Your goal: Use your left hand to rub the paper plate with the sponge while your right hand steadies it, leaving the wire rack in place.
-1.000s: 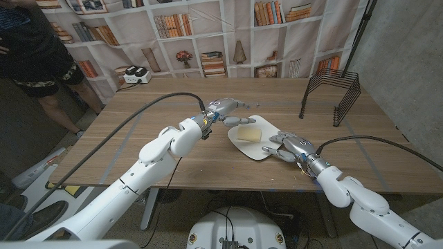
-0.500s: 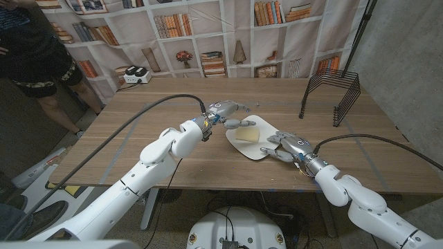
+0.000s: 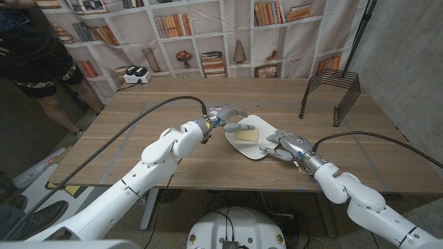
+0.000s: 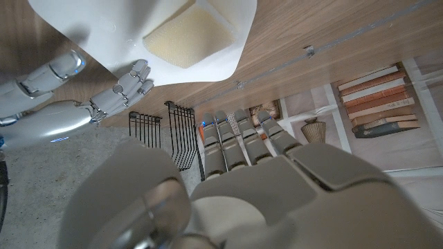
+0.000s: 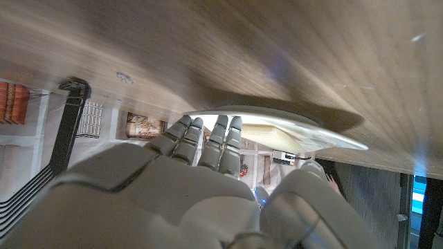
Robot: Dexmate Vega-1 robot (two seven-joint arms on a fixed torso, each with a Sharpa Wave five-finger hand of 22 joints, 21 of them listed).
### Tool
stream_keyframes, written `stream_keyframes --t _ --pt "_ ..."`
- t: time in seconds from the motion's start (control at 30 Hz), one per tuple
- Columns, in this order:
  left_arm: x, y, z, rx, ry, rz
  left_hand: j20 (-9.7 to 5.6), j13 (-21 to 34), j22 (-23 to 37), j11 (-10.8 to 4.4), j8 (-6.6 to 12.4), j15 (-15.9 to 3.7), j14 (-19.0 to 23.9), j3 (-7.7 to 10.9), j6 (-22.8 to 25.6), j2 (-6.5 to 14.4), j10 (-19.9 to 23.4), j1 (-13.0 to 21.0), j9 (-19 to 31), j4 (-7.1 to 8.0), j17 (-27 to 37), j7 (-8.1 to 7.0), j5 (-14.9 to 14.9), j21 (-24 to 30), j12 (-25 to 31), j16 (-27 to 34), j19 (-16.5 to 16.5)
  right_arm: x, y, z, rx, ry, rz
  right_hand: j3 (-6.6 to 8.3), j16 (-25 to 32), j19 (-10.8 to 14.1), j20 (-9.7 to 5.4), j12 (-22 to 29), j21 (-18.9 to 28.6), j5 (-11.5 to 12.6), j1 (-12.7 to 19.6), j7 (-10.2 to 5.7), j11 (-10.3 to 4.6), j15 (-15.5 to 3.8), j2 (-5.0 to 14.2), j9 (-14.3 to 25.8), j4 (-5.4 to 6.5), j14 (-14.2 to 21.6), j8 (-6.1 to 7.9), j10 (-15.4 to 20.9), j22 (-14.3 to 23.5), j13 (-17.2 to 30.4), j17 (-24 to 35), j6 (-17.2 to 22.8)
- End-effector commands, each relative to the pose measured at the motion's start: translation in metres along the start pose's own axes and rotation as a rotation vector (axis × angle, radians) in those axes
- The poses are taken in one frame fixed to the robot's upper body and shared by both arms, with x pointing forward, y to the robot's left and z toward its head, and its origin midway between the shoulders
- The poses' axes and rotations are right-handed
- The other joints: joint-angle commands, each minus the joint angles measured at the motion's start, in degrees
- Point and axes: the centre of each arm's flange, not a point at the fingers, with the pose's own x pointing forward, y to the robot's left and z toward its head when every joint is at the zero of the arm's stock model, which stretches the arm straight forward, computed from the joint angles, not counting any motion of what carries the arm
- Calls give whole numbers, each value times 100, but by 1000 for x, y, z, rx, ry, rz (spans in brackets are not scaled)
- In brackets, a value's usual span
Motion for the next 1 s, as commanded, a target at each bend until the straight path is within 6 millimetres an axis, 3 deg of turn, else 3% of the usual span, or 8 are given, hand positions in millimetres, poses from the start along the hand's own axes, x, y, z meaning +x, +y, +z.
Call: stream_keyframes --t 0.03,0.33,0.5,1.0 --pt "4 -8 -1 37 19 -55 -11 6 12 -7 74 -280 189 -62 229 26 187 -81 4 -9 8 9 47 44 59 58 103 4 -1 -5 1 25 2 -31 28 -8 -260 26 43 40 -17 -7 1 8 29 -6 -4 47 3 60 24 26 2 59" --pt "-2 -11 -4 44 41 -37 -55 1 9 32 152 -274 434 -121 585 56 549 -81 -4 -76 -4 54 90 68 126 80 223 10 -1 -4 3 29 0 -33 25 -6 -265 20 46 47 -14 2 2 27 34 -6 -6 55 -6 57 24 26 0 59" --pt "-2 -17 -7 23 45 -52 -135 1 7 27 36 -251 251 -137 420 95 217 4 -5 -145 -7 36 121 89 -52 -46 341 12 1 -3 9 24 7 -34 23 -7 -261 18 47 50 -12 -3 1 30 37 -6 -7 55 -9 59 23 26 0 60" --pt "8 -26 -11 -1 32 -94 -129 4 8 24 11 -283 308 -143 427 130 261 76 -3 -188 -4 28 135 24 -45 -35 211 11 2 -1 6 31 17 -37 23 -1 -264 11 53 60 -4 -13 2 13 45 -6 -13 76 -25 61 22 26 -2 51"
